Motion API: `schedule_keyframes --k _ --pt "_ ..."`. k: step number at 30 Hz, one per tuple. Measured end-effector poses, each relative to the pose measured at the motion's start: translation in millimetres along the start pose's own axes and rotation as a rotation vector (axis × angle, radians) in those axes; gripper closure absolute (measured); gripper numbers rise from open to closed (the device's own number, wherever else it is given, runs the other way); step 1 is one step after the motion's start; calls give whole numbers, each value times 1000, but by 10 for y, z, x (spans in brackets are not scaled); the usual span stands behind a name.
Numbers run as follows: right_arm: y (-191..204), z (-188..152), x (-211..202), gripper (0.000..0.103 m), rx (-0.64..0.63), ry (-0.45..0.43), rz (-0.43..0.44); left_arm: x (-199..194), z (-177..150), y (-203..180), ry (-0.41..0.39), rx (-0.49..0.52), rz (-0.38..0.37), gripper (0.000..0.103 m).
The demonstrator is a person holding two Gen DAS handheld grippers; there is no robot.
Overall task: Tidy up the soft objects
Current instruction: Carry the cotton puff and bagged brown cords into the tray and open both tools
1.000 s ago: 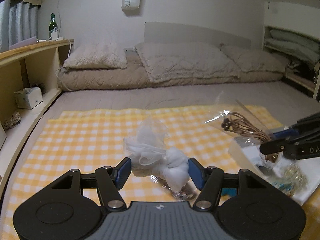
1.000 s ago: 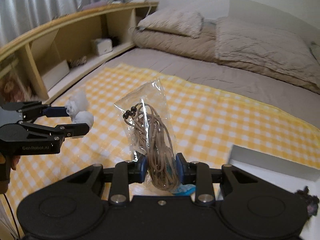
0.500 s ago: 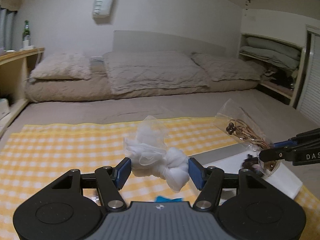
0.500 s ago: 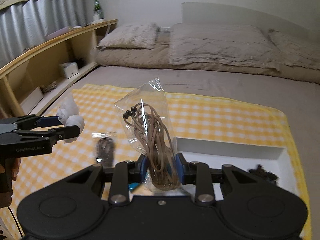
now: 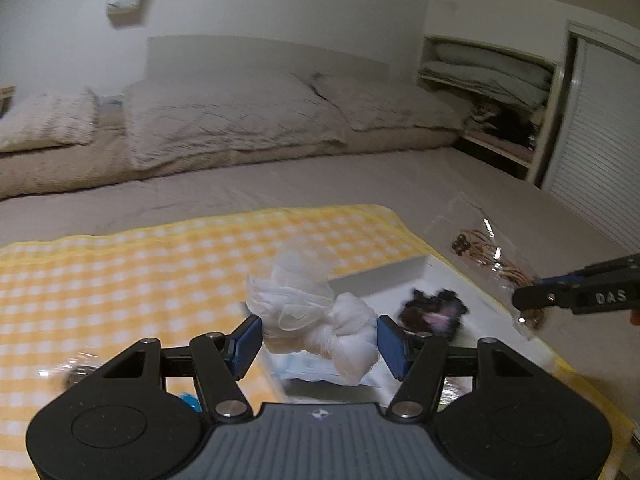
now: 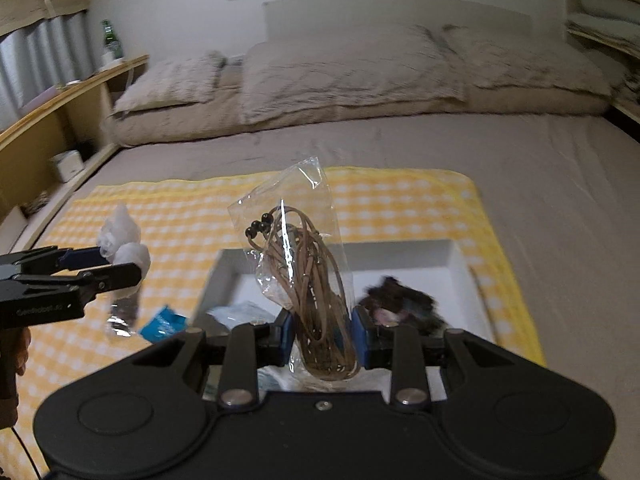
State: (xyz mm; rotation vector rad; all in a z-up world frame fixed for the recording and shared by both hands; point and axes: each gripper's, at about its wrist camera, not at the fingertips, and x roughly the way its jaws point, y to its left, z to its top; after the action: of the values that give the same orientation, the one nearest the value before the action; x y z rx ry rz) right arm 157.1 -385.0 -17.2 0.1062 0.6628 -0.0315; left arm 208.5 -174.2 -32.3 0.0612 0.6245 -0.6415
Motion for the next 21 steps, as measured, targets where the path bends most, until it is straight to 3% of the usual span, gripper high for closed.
schedule_keyframes --k 12,21 --pt "-720 -258 116 72 175 102 -125 519 -202 -835 57 70 -242 40" --pt "-899 -419 301 72 263 206 -186 1001 -464 -1272 146 115 -458 40"
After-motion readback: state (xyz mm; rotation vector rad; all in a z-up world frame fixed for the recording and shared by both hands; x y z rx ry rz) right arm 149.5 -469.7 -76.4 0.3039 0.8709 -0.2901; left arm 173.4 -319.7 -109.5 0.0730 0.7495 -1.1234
